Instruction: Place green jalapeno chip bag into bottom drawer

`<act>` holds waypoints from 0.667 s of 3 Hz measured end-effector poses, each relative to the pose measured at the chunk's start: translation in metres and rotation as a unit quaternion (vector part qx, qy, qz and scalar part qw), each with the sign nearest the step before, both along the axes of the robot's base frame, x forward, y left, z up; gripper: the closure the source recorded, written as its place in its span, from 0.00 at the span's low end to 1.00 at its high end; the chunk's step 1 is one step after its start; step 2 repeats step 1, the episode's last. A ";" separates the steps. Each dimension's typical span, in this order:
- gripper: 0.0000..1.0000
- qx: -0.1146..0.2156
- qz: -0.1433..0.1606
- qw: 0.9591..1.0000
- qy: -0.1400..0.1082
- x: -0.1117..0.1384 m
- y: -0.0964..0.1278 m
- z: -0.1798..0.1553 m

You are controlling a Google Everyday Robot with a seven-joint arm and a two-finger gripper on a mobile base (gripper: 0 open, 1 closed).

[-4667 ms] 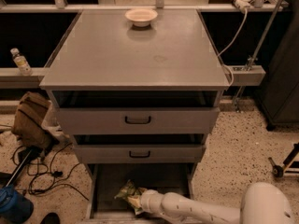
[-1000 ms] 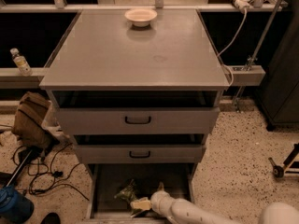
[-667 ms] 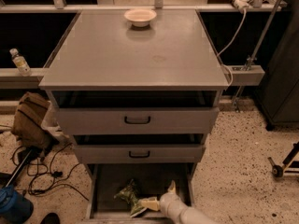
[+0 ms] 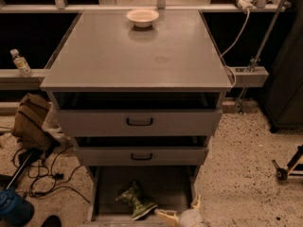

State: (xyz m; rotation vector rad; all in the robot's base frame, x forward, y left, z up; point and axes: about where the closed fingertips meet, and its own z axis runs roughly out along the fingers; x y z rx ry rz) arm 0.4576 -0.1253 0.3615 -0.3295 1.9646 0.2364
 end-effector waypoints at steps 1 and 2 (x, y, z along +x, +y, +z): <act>0.00 0.004 -0.016 1.000 0.004 -0.027 -0.013 0.002; 0.00 0.004 -0.016 1.000 0.004 -0.027 -0.013 0.002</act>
Offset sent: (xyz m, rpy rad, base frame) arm 0.0000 0.0000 0.0000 0.0000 0.0000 0.0000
